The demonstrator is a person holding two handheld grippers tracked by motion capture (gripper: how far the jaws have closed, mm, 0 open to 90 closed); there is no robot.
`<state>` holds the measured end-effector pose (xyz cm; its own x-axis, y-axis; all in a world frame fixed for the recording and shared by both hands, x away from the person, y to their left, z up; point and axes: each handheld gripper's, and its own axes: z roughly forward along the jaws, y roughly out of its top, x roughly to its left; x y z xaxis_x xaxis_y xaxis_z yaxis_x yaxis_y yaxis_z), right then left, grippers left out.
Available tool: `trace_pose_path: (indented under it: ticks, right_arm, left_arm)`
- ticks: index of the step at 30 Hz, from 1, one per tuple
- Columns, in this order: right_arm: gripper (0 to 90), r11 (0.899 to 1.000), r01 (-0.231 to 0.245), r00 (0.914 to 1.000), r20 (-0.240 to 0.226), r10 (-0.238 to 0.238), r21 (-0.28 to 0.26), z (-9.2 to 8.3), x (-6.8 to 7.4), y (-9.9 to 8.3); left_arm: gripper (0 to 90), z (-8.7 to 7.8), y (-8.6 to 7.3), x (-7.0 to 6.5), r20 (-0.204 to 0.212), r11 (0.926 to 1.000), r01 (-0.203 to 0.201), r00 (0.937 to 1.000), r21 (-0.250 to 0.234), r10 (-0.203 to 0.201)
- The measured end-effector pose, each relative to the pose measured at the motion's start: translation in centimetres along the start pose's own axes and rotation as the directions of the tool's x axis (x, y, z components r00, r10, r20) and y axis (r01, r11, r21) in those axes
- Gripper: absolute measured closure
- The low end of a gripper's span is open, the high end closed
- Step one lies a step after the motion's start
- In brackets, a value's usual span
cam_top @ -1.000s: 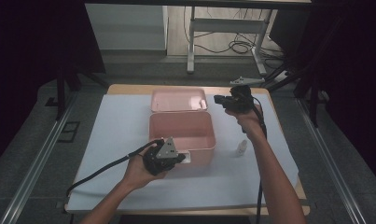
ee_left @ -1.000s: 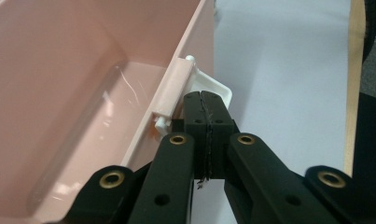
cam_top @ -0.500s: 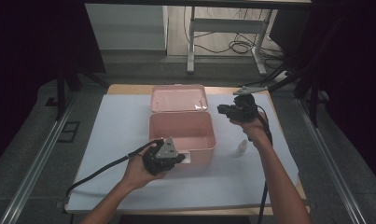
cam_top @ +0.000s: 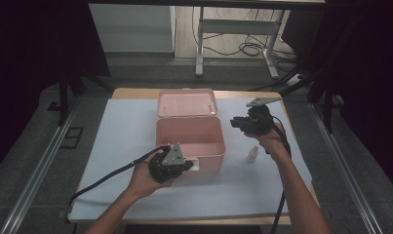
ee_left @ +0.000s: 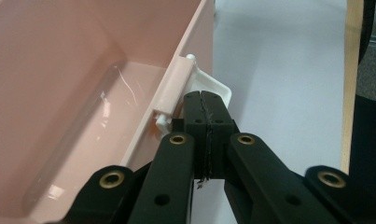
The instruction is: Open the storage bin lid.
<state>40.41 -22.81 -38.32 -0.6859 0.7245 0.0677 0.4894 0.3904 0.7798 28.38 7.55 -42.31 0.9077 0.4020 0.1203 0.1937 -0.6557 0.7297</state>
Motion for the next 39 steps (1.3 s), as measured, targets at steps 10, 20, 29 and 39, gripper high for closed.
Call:
trace_pose_path:
  ticks: [10,20,29,39]
  right_arm:
    - [66.5,0.998,0.039,0.9993,0.0,-0.039,0.047,0.2,0.6,-0.8]
    - [57.5,0.991,0.058,0.9979,0.021,-0.061,0.12,-0.8,0.2,-1.7]
    - [52.8,0.977,0.07,0.9962,0.035,-0.079,0.202,-1.8,-0.4,-2.5]
    - [51.2,0.962,0.073,0.995,0.047,-0.088,0.264,-2.4,-1.0,-3.5]
  left_arm:
    - [90.0,0.0,-0.1,0.0,0.002,0.9999,0.01,0.9999,-0.012,-0.01]
    - [90.0,0.0,-0.1,-0.1,0.0,0.9999,0.008,1.0,-0.015,-0.008]
    - [90.0,0.0,-0.2,-0.1,0.0,0.9998,0.01,1.0,-0.017,-0.01]
    - [90.0,0.0,-0.2,-0.1,0.001,0.9998,0.009,1.0,-0.017,-0.009]
